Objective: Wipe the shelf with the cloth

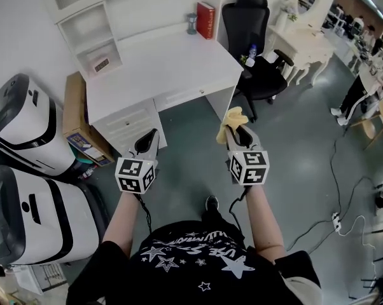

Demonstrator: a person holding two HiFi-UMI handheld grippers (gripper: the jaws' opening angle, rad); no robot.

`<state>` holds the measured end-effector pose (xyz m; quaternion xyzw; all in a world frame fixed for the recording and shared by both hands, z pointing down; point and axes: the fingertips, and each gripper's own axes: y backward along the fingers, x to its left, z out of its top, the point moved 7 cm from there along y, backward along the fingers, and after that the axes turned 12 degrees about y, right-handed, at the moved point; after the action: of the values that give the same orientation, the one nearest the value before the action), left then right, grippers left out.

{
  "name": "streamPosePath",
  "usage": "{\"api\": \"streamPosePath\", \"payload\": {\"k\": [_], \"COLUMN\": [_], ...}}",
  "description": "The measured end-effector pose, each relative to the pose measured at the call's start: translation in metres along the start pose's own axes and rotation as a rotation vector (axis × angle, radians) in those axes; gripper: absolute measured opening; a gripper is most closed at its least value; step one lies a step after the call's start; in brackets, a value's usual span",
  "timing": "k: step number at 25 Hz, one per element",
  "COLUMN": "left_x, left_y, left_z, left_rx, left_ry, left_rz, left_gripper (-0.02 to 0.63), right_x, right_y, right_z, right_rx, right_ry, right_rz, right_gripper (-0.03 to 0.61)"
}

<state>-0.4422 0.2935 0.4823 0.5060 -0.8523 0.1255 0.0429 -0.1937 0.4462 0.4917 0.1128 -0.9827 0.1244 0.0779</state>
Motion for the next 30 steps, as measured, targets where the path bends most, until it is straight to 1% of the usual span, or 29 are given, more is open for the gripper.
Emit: {"api": "streamPosePath", "payload": {"k": [3, 6, 10, 12, 15, 21, 27, 30], "left_x": [-0.018, -0.034, -0.054, -0.061, -0.06, -0.035, 0.002, 0.025], "left_y": [-0.045, -0.083, -0.123, -0.137, -0.151, -0.185, -0.246, -0.287], "left_z": [0.018, 0.028, 0.036, 0.038, 0.042, 0.059, 0.081, 0.1], "left_rx": [-0.022, -0.036, -0.05, -0.048, -0.045, -0.08, -0.114, -0.13], "left_ry": [-0.008, -0.01, 0.002, 0.004, 0.009, 0.022, 0.033, 0.017], "left_rz": [0.013, 0.031, 0.056, 0.07, 0.089, 0.108, 0.094, 0.073], "left_gripper": [0.0, 0.0, 0.0, 0.0, 0.0, 0.0, 0.0, 0.0], "right_x": [-0.049, -0.091, -0.138, -0.153, -0.161, -0.16, -0.181, -0.193], "right_y": [-0.023, -0.042, -0.066, -0.079, -0.1, -0.151, -0.216, -0.258], "right_z": [0.008, 0.008, 0.003, 0.003, 0.004, 0.012, 0.028, 0.04], "right_rx": [-0.027, -0.034, -0.034, -0.036, -0.04, -0.036, -0.042, -0.048], "right_ry": [0.01, 0.018, 0.004, -0.005, -0.004, 0.017, 0.029, 0.043], "right_rz": [0.017, 0.037, 0.059, 0.078, 0.111, 0.162, 0.151, 0.144], "right_gripper": [0.127, 0.127, 0.127, 0.127, 0.127, 0.129, 0.129, 0.129]}}
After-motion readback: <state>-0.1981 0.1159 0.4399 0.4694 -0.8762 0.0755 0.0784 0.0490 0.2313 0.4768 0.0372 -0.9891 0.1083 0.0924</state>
